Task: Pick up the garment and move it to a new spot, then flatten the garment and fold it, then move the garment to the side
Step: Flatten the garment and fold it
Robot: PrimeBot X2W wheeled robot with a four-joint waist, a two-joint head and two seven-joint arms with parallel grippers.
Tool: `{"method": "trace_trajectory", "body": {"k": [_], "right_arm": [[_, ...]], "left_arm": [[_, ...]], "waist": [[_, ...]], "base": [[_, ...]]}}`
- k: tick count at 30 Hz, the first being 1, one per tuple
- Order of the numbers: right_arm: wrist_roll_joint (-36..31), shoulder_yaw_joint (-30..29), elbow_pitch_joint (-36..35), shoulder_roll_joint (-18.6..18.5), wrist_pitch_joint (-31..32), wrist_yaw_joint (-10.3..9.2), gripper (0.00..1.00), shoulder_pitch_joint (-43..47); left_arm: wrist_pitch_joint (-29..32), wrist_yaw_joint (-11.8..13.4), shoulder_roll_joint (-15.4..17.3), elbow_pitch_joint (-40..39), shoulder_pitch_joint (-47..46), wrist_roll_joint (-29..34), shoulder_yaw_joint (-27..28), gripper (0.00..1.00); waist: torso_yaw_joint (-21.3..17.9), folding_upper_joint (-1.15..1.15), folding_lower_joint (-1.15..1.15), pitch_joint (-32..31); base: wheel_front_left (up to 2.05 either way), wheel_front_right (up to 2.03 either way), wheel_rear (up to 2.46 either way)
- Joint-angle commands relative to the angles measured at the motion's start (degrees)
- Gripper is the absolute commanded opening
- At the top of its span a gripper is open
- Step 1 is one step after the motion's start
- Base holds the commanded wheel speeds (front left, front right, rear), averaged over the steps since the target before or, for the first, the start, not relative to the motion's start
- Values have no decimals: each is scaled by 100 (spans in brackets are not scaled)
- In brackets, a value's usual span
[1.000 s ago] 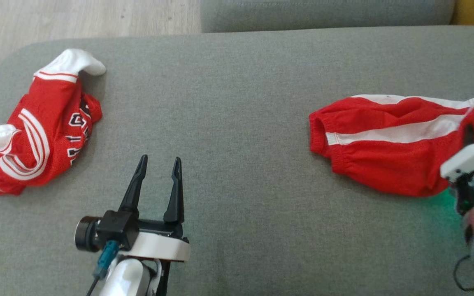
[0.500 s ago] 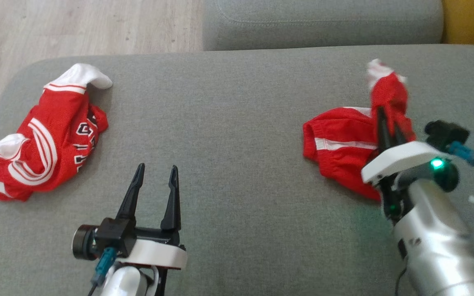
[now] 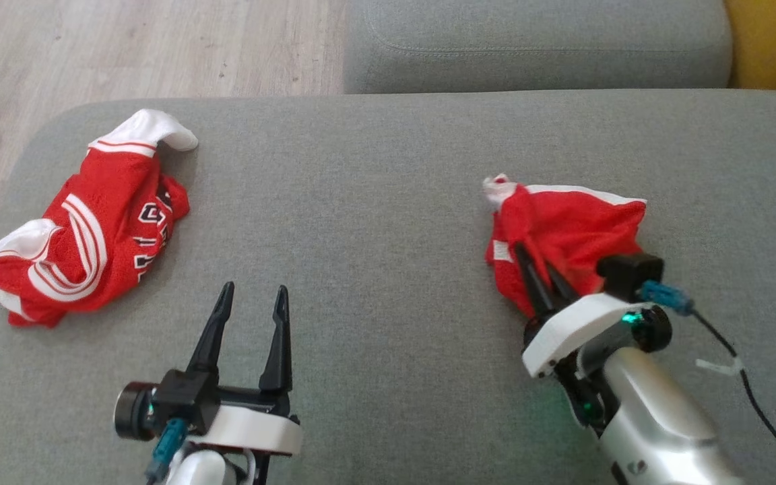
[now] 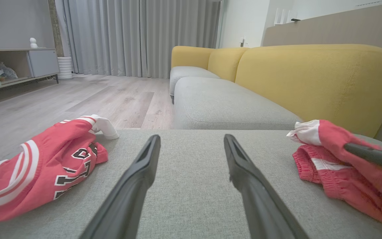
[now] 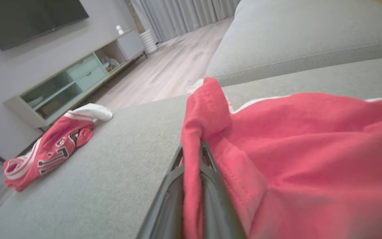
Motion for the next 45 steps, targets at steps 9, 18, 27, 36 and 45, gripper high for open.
{"method": "trace_trajectory", "body": {"k": [9,18,27,36,45], "right_arm": [[-611,945,-109,110,-429,-4,100,-209],[-1041,507,-859,159,-647,-4,100,36],[-2139,-1699,-2184,162,-664,-4,100,1122],[-2033,-2088,-2786,163,-665,-4,100,1668],[-1957,-1968,-2864,163,-665,-4,0,1284]], "left_arm": [[31,126,153,-314,-89,-74,213,100],[8,178,169,-396,-82,-125,249,100],[-48,217,121,-442,-81,-145,250,100],[-76,167,70,-400,-160,-124,239,100],[-80,78,58,-359,-402,-45,195,100]], "waist": [[-309,0,0,-14],[-638,0,0,-172],[-872,0,0,-157],[-917,0,0,163],[-695,0,0,478]], "base": [[0,0,0],[0,0,0],[0,0,0],[0,0,0],[0,0,0]]}}
